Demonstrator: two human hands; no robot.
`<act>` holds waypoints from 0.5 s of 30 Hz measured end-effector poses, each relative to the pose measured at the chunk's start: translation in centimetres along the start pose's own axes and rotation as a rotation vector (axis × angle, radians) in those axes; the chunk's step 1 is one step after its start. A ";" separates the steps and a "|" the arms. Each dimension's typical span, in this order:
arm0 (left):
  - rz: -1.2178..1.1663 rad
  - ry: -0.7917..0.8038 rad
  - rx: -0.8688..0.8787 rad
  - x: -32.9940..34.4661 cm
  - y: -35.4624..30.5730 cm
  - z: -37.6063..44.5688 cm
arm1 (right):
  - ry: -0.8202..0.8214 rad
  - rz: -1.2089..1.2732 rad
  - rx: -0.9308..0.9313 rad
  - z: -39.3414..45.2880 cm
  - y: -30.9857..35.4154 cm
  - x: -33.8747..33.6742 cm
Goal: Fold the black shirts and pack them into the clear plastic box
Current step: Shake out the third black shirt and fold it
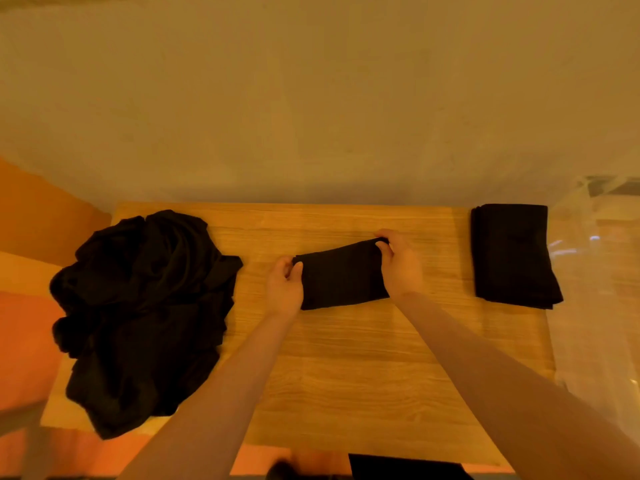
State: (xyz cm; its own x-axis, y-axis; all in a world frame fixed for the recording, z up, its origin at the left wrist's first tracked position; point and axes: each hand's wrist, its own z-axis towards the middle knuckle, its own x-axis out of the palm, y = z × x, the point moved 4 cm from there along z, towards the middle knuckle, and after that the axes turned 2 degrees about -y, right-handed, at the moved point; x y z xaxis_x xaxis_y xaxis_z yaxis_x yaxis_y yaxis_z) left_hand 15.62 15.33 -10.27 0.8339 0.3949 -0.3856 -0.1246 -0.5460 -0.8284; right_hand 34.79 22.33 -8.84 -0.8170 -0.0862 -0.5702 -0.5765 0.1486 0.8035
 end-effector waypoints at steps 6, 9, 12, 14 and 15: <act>0.242 -0.150 0.057 1.2 -0.2 0.4 | -0.015 -0.151 -0.026 0.4 -0.6 0.9; 0.306 -0.156 0.072 1.4 -0.4 0.5 | -0.045 -0.226 -0.013 0.8 -0.7 1.1; 0.336 -0.163 0.069 1.6 -0.4 0.5 | -0.075 -0.302 -0.004 0.9 -0.9 1.1; 0.330 -0.181 0.061 1.6 -0.4 0.6 | -0.095 -0.345 -0.007 0.9 -1.0 1.2; 0.309 -0.197 0.046 1.5 -0.4 0.6 | -0.102 -0.368 -0.001 0.8 -1.0 1.2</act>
State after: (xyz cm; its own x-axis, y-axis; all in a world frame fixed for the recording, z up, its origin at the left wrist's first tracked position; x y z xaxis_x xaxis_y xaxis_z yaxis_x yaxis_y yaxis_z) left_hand 16.56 16.61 -10.74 0.6340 0.3538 -0.6877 -0.3819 -0.6300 -0.6762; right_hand 34.38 22.88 -10.43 -0.5496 -0.0351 -0.8347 -0.8311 0.1251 0.5419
